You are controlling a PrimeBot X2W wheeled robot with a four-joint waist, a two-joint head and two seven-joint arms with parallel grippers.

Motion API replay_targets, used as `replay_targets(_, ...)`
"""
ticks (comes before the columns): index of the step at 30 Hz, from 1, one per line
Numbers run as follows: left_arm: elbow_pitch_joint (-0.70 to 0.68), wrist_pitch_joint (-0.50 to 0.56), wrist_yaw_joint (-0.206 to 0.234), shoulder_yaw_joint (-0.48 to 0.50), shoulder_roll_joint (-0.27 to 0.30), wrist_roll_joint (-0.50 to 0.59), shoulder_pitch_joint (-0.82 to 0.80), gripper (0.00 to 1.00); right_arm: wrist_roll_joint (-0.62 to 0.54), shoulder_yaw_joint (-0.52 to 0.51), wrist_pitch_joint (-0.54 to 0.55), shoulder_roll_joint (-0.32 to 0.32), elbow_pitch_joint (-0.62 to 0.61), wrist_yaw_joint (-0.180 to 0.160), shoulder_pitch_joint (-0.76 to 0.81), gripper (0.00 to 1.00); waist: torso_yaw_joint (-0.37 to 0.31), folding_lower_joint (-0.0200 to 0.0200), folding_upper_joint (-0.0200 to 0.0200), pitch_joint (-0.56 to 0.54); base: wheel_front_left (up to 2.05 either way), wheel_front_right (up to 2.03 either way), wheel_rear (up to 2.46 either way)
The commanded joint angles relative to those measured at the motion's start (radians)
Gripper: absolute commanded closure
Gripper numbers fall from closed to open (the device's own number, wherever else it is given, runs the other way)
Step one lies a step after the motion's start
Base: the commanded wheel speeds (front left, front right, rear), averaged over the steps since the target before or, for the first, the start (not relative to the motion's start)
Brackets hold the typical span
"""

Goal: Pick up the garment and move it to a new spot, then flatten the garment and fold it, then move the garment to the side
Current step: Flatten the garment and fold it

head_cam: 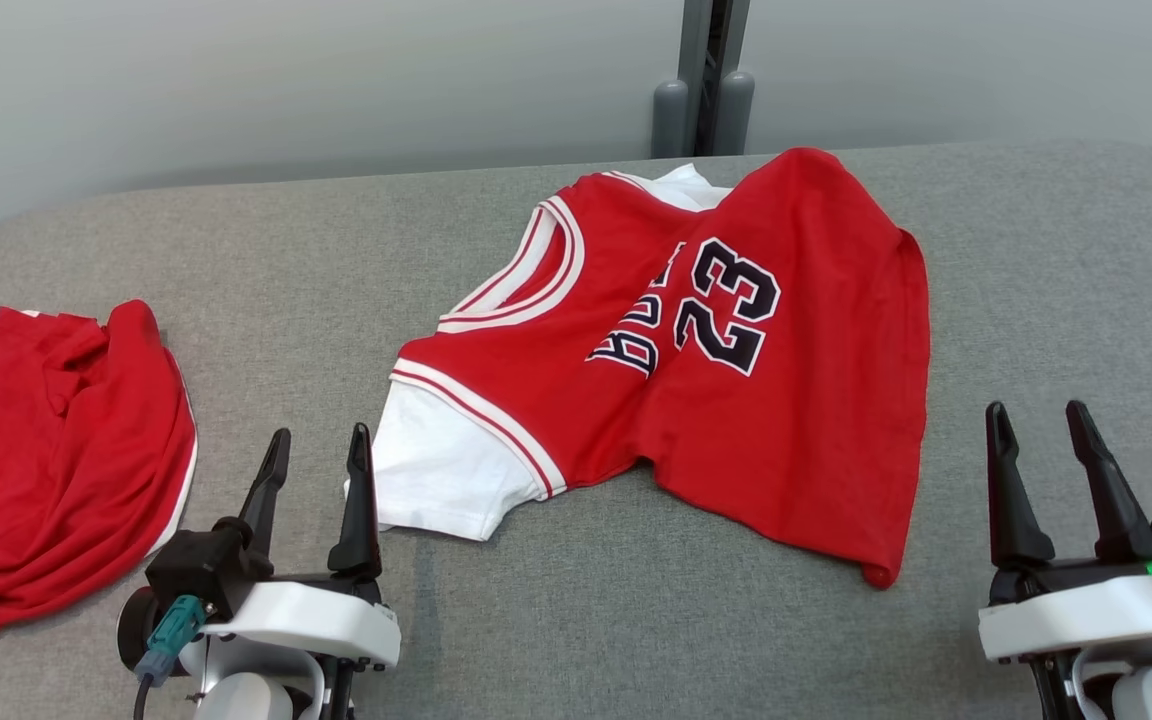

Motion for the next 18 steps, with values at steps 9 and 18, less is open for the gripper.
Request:
replay_targets(9,0.061,-0.003,0.021,0.005,0.004,0.009,0.015,0.00,0.000,0.018,-0.002,0.034,-0.012,0.000,0.043,0.00,-0.035,0.0000,-0.0001,-0.010,0.00,0.00,0.00)
replay_targets(18,0.257,-0.003,0.086,0.000,0.004,0.025,-0.060,0.00,0.009,0.046,-0.002,0.036,-0.028,0.000,0.027,0.00,-0.079,0.0000,-0.0001,0.033,0.00,0.00,0.00)
